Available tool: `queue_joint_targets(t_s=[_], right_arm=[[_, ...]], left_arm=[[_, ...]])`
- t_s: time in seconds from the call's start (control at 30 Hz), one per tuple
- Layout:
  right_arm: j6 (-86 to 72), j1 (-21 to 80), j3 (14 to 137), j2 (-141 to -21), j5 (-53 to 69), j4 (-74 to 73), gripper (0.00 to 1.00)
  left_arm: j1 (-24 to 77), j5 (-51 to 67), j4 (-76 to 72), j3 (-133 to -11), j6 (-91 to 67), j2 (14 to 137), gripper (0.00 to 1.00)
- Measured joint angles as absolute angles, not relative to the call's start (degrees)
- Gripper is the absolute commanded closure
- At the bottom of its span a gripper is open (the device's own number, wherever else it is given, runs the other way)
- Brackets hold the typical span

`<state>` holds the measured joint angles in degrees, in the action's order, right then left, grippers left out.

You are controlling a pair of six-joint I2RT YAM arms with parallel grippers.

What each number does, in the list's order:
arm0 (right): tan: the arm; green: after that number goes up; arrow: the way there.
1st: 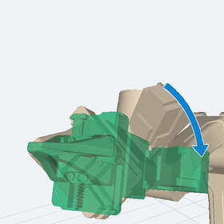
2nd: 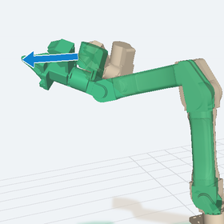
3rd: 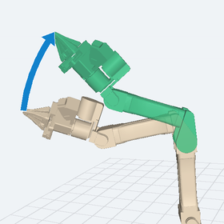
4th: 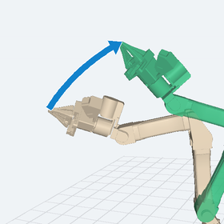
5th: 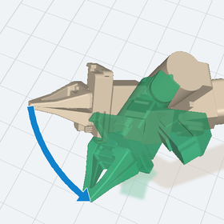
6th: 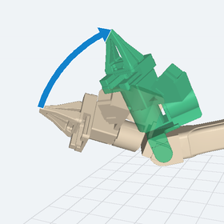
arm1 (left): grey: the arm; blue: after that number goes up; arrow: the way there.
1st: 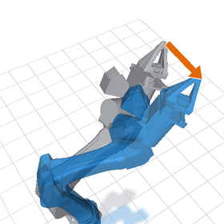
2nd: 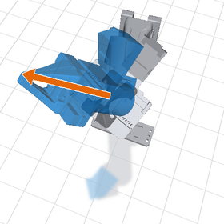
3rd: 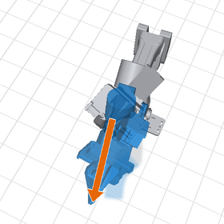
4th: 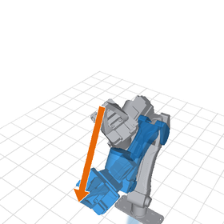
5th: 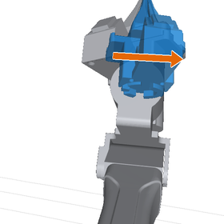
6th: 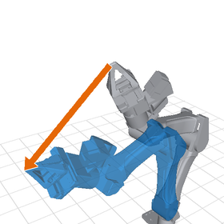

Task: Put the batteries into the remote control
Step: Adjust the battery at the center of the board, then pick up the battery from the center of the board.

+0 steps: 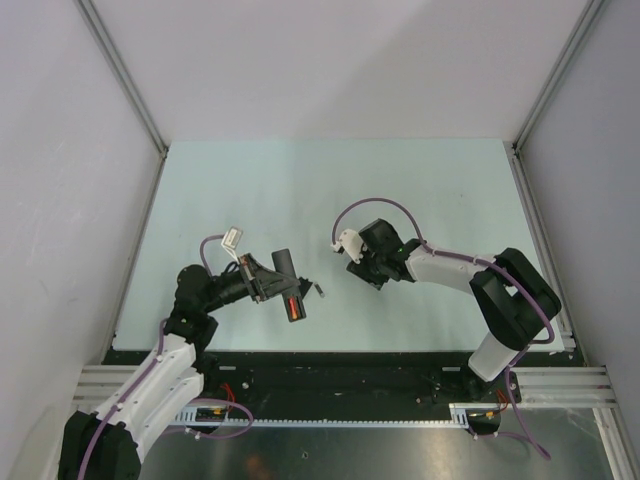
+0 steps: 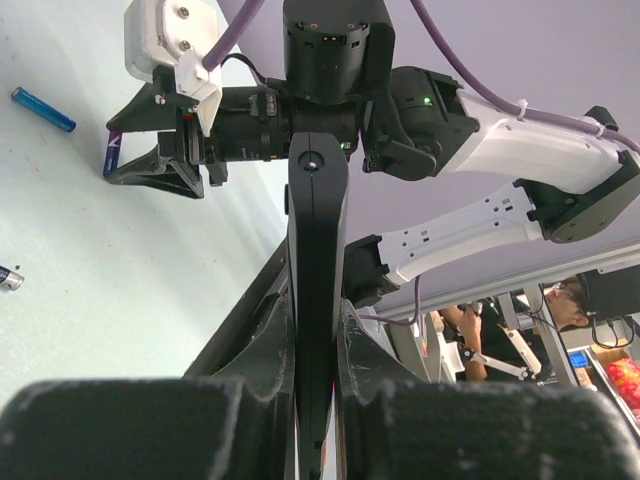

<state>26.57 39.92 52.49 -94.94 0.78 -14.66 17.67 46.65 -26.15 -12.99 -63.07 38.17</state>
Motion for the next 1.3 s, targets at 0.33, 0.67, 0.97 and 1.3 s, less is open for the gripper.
queue_joint_targets(t_s=[0.33,0.67,0.97,1.3], right_arm=[[25.69,39.9,52.62,-94.94,0.45,-14.61,0.35],[23.62,39.88,52.64,-92.64,-1.28,-14.59,0.32],[1.65,39.2,53.78,-79.72,-14.76,-8.23,0.5],[-39.11,37.26,53.63,-77.45,-15.86,-10.59,0.28]], left_arm=[[17.67,46.65,-26.02,-12.84,-63.11,37.74,1.0],[17.67,46.65,-26.02,-12.84,-63.11,37.71,1.0],[17.67,46.54,-26.02,-12.84,-63.16,37.69,1.0],[17.69,46.22,-26.02,-12.84,-63.53,37.69,1.0]])
